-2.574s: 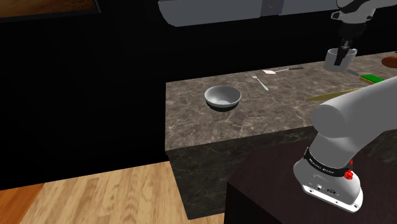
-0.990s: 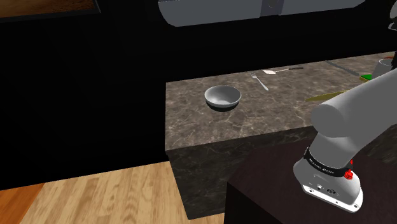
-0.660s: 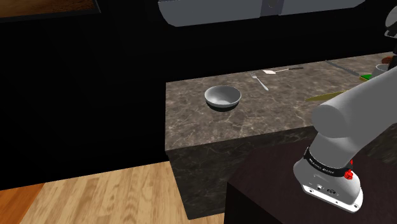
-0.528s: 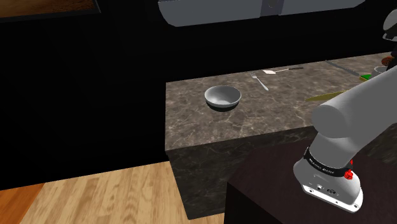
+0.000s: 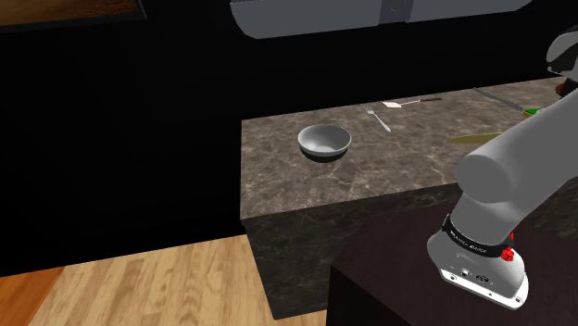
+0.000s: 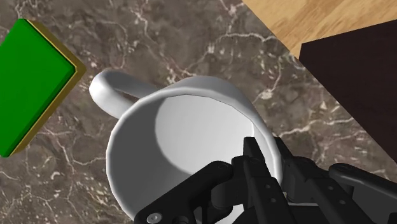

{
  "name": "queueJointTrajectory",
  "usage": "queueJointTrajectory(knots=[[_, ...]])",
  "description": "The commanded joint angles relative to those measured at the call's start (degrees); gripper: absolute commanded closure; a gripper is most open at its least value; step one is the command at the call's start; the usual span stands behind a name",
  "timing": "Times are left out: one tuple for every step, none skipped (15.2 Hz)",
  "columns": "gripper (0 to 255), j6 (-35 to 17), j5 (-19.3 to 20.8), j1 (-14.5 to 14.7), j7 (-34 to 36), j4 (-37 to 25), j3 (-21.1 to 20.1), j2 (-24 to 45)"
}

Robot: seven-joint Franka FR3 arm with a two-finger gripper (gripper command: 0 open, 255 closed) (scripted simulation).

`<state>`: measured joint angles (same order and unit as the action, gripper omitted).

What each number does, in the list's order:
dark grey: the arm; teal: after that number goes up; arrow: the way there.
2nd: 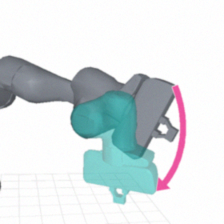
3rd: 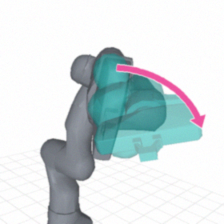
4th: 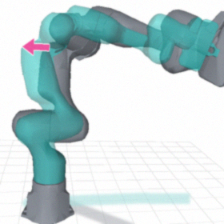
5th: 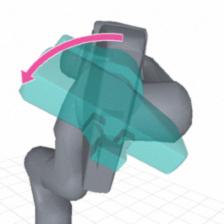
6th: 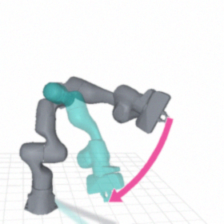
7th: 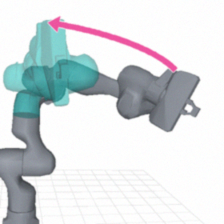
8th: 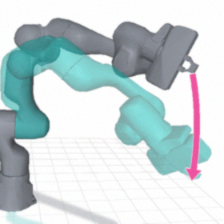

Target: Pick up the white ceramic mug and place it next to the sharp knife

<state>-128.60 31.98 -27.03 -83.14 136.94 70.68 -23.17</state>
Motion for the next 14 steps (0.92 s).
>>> queueJointTrajectory(knots=[[255,-2.1,-0.4,1.5,-0.3,0.6,2.1,1.3],[255,-3.0,-0.5,2.3,-0.5,1.0,3.2,1.9],[255,-3.7,-0.7,2.8,-0.6,1.2,4.0,2.3],[255,-3.7,-0.7,2.8,-0.6,1.2,4.0,2.3],[255,-3.7,-0.7,2.8,-0.6,1.2,4.0,2.3],[255,-3.7,-0.7,2.8,-0.6,1.2,4.0,2.3],[255,-3.7,-0.7,2.8,-0.6,1.2,4.0,2.3],[255,-3.7,-0.7,2.8,-0.6,1.2,4.0,2.3],[255,-3.7,-0.7,2.8,-0.6,1.2,4.0,2.3],[255,-3.7,-0.7,2.9,-0.6,1.2,4.0,2.3],[255,-3.7,-0.7,2.9,-0.6,1.2,4.0,2.3],[0,-3.7,-0.6,2.7,-0.6,1.2,3.9,2.3],[0,-3.6,-0.6,2.8,-0.6,1.2,3.9,2.3],[0,-3.7,-0.7,2.8,-0.6,1.2,4.0,2.3]])
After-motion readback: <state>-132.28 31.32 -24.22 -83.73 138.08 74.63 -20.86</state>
